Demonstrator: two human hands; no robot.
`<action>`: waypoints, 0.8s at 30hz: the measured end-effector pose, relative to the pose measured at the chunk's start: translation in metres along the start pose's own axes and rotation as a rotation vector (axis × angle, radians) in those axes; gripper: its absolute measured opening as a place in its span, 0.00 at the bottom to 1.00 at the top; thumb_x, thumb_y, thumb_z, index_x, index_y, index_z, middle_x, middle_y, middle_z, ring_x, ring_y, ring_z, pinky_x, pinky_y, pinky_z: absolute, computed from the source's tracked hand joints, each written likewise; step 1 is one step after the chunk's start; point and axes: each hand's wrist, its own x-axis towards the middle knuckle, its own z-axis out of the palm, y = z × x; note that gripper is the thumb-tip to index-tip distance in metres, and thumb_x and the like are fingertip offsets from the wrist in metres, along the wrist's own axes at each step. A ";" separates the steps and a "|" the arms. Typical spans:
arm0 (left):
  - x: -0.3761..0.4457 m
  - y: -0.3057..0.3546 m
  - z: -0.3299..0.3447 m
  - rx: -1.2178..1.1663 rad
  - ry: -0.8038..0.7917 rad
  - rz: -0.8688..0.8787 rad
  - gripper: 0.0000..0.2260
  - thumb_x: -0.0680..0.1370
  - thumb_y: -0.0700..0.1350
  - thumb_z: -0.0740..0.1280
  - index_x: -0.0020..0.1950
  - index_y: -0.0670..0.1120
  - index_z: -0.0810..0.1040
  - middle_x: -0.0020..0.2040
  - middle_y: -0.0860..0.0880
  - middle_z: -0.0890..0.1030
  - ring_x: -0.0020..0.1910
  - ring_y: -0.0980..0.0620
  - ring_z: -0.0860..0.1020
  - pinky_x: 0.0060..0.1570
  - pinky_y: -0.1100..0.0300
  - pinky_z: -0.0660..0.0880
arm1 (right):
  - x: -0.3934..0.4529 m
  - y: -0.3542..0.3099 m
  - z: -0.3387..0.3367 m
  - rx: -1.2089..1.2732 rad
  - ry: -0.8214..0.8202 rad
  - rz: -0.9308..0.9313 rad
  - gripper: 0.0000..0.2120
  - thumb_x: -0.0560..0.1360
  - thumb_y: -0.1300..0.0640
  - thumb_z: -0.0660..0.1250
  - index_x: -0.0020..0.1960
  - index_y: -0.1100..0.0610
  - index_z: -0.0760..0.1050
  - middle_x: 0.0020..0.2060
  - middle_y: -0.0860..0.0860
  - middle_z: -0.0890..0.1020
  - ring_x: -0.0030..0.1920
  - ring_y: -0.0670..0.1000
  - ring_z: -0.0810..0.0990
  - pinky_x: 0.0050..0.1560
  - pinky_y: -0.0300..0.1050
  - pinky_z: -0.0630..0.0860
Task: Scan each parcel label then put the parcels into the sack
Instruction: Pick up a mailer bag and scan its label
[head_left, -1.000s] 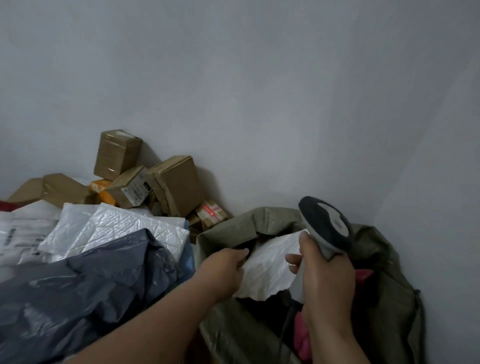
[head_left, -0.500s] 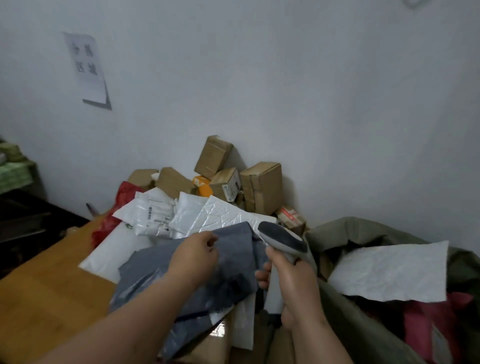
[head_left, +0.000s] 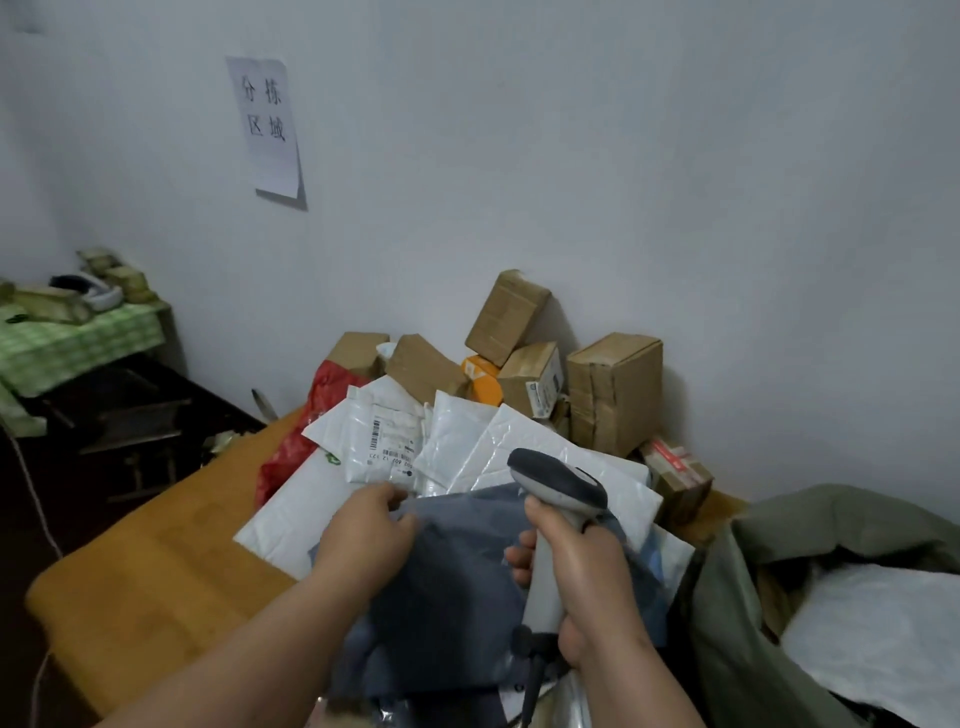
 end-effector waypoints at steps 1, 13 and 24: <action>0.009 0.000 0.000 -0.018 0.017 -0.007 0.14 0.78 0.48 0.67 0.64 0.51 0.79 0.61 0.49 0.81 0.57 0.48 0.78 0.60 0.52 0.76 | 0.007 0.000 0.005 0.002 -0.017 0.006 0.15 0.75 0.51 0.74 0.44 0.65 0.81 0.32 0.57 0.85 0.30 0.51 0.85 0.28 0.41 0.77; 0.112 -0.030 -0.002 -0.246 0.219 -0.346 0.27 0.74 0.44 0.74 0.70 0.42 0.69 0.62 0.41 0.75 0.52 0.41 0.76 0.52 0.45 0.78 | 0.061 0.010 0.060 -0.021 -0.113 0.072 0.14 0.75 0.55 0.74 0.48 0.67 0.80 0.31 0.56 0.81 0.30 0.51 0.83 0.28 0.41 0.76; 0.149 -0.051 -0.019 -0.694 0.073 -0.253 0.08 0.78 0.34 0.65 0.46 0.45 0.80 0.42 0.44 0.82 0.35 0.49 0.75 0.34 0.59 0.71 | 0.077 0.017 0.115 -0.085 -0.093 0.099 0.11 0.74 0.54 0.74 0.42 0.62 0.81 0.29 0.55 0.83 0.33 0.55 0.82 0.33 0.45 0.76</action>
